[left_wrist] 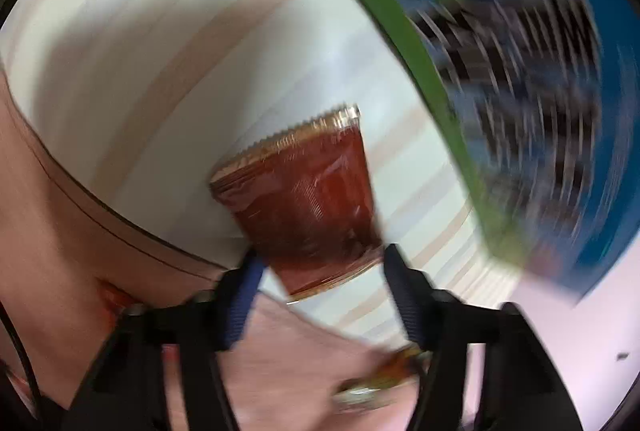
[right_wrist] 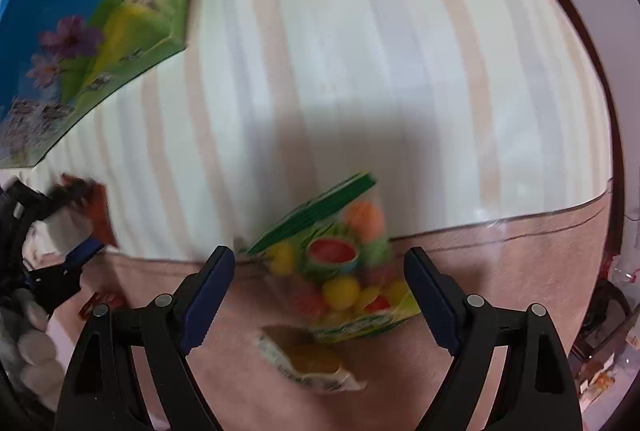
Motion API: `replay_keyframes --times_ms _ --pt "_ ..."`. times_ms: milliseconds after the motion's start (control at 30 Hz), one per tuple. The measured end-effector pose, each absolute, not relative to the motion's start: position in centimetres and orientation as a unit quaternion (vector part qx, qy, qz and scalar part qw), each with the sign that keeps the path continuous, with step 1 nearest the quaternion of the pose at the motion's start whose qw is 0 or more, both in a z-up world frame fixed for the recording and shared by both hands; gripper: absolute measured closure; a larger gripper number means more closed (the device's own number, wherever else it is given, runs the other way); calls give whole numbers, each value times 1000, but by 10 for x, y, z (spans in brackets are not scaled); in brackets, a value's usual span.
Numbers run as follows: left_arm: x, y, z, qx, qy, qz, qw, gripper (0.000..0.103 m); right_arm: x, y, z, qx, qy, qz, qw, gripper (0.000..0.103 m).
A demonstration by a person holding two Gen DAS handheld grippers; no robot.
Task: Organize snacks
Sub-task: 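Grasp the brown sauce packet with left tool while right tool grasps the fruit candy bag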
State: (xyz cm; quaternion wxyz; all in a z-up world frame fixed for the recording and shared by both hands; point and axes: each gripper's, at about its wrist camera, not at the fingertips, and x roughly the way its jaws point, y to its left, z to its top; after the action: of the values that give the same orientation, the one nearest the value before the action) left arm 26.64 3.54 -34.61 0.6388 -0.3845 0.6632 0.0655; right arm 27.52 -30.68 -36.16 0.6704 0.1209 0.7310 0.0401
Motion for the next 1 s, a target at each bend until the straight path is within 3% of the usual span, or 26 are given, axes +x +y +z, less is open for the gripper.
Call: replay_keyframes --times_ms 200,267,367,567,800,1000 --pt "251 41 -330 -225 703 43 673 59 273 -301 -354 189 733 106 645 14" --pt "249 55 -331 -277 709 43 648 58 274 -302 -346 170 723 104 661 14" --pt "242 82 -339 -442 668 57 596 52 277 -297 -336 160 715 92 674 14" --pt "240 71 -355 -582 588 98 554 44 282 -318 -352 176 708 52 681 14" --pt "252 49 -361 -548 595 145 570 41 275 -327 -350 147 710 45 688 14" --pt "271 0 -346 -441 631 106 629 48 276 -323 -343 125 710 56 690 14"
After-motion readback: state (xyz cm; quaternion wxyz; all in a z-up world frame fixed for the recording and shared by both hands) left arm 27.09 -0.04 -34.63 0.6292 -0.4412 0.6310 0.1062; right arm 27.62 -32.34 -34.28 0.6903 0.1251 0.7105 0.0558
